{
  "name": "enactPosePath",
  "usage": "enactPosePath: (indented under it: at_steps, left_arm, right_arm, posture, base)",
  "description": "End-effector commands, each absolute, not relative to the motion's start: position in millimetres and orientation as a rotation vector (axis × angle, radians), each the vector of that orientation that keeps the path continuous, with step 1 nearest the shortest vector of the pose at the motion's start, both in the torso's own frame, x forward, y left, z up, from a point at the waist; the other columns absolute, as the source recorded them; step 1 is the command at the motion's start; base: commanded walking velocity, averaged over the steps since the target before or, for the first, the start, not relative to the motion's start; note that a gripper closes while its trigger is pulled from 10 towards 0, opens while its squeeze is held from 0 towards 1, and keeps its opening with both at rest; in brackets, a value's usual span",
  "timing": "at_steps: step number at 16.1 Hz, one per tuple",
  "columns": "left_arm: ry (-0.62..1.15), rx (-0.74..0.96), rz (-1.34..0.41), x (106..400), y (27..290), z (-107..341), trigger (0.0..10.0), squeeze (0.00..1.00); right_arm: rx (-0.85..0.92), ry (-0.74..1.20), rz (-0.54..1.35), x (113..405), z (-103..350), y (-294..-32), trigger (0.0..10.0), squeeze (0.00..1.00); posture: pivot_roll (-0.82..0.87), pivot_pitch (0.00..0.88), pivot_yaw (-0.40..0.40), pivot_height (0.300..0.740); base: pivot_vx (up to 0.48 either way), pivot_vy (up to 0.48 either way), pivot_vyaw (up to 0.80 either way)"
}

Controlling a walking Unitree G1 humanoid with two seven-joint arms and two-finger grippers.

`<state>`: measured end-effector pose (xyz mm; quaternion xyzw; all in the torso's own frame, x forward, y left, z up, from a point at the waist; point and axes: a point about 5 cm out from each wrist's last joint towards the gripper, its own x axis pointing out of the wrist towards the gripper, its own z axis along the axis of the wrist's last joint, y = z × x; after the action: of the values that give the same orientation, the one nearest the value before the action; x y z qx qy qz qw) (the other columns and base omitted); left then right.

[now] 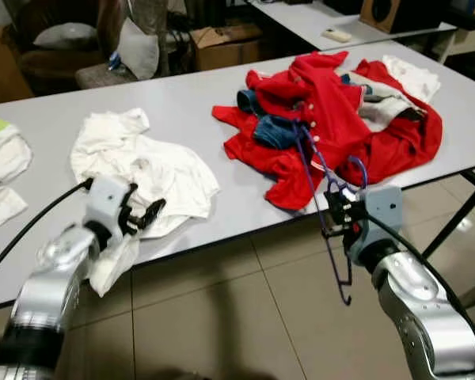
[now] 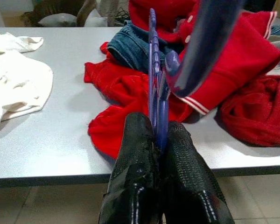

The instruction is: Hang hanger

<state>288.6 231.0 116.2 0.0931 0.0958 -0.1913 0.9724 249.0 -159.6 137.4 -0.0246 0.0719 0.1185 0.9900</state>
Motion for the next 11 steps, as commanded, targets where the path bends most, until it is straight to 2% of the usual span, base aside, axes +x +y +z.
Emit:
enactPosePath:
  at_steps: [1, 3, 5, 6, 8, 9, 10, 11]
  left_arm:
    - [0.175, 0.126, -0.365, 278.6, 229.5, 120.3, 10.0, 0.00]
    - [0.179, 0.087, -0.342, 262.9, 224.1, 114.6, 10.0, 0.00]
    - [0.269, 0.047, -0.250, 250.3, 224.6, 101.7, 10.0, 0.00]
    - [0.279, -0.028, -0.209, 248.2, 221.3, 100.0, 10.0, 0.00]
    - [0.266, -0.231, -0.133, 241.0, 204.8, 95.8, 5.6, 0.00]
    - [0.270, -0.324, -0.096, 238.5, 197.7, 94.0, 9.5, 0.00]
    - [0.269, -0.398, -0.072, 237.6, 193.0, 92.6, 10.0, 0.00]
    - [0.284, -0.430, -0.043, 236.6, 188.9, 89.9, 10.0, 0.00]
  right_arm:
    - [-0.043, 0.104, 0.261, 248.3, 144.6, -156.1, 10.0, 0.00]
    - [-0.048, 0.101, 0.273, 248.6, 145.0, -154.3, 10.0, 0.00]
    - [-0.041, 0.096, 0.299, 250.5, 145.5, -150.2, 10.0, 0.00]
    - [-0.034, 0.098, 0.313, 251.7, 144.9, -147.4, 10.0, 0.00]
    - [-0.022, 0.098, 0.324, 253.8, 144.1, -143.6, 10.0, 0.00]
    - [-0.018, 0.097, 0.325, 254.1, 144.1, -143.0, 10.0, 0.00]
    - [-0.016, 0.097, 0.326, 254.0, 143.8, -142.1, 10.0, 0.00]
    - [-0.013, 0.097, 0.326, 254.4, 143.7, -141.7, 10.0, 0.00]
  posture:
    - [-0.12, 0.000, 0.093, 0.740]
    - [-0.11, 0.000, 0.087, 0.740]
    - [-0.10, 0.000, 0.084, 0.740]
    - [-0.07, 0.000, 0.073, 0.740]
    - [-0.07, 0.000, 0.074, 0.740]
    - [-0.07, 0.000, 0.074, 0.740]
    - [-0.07, 0.000, 0.076, 0.740]
    - [-0.07, 0.000, 0.076, 0.740]
  base:
    - [0.000, 0.000, 0.00]
    - [0.000, 0.000, 0.00]
    - [0.000, 0.000, 0.00]
    - [0.000, 0.000, 0.00]
    - [0.000, 0.000, 0.00]
    - [0.000, 0.000, 0.00]
    - [0.000, 0.000, 0.00]
    - [0.000, 0.000, 0.00]
